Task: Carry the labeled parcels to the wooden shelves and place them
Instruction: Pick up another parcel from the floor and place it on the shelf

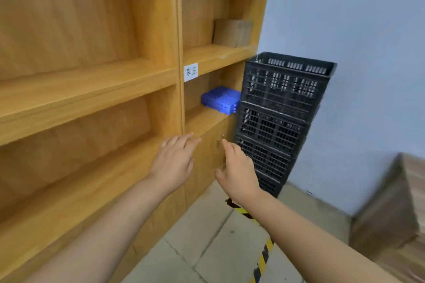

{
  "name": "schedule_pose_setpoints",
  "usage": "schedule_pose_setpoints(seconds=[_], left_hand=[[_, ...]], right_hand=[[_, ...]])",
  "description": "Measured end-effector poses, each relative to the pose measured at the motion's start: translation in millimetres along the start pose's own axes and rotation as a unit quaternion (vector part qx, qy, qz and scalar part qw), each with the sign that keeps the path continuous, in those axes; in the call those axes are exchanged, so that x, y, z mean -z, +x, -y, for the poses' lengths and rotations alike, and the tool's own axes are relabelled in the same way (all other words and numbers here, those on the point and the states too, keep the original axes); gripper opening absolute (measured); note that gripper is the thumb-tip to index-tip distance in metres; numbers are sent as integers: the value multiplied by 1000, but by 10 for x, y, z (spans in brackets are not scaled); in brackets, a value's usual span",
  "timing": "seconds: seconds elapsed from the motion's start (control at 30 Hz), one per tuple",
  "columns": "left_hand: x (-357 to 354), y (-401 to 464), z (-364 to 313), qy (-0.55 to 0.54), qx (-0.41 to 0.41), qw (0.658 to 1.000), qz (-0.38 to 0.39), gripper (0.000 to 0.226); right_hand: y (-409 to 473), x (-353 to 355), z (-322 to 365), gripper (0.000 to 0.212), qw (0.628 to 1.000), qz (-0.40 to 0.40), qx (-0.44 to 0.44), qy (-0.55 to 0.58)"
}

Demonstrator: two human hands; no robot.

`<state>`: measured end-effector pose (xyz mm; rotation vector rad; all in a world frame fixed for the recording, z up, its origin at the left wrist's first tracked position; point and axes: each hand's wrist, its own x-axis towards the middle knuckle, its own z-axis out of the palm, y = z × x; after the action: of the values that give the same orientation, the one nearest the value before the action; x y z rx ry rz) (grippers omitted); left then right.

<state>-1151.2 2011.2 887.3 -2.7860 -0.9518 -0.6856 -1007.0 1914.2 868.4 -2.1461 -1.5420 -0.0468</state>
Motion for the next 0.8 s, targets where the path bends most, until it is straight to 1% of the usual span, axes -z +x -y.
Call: schedule_pose_setpoints(seconds=[0.2,0.37,0.57,0.8], left_hand=[[-408,458,-1657,-56,-89,994,16,54],[-708,668,-2823,-103,-166,979,50,50],[-941,816,-4037,-145,-258,951,91,49],[-1201,908,-5354,-213,-348,900,152,50]], right_hand=[[-620,686,-1481,71,995,-19,-94,-20],[-1212,1198,-2408,71,982,-20,-180,-46],[-1932,1731,-3233,71,954,-43,-287,-81],[-2805,2195,-3932,66,894,-73,-429,-105]])
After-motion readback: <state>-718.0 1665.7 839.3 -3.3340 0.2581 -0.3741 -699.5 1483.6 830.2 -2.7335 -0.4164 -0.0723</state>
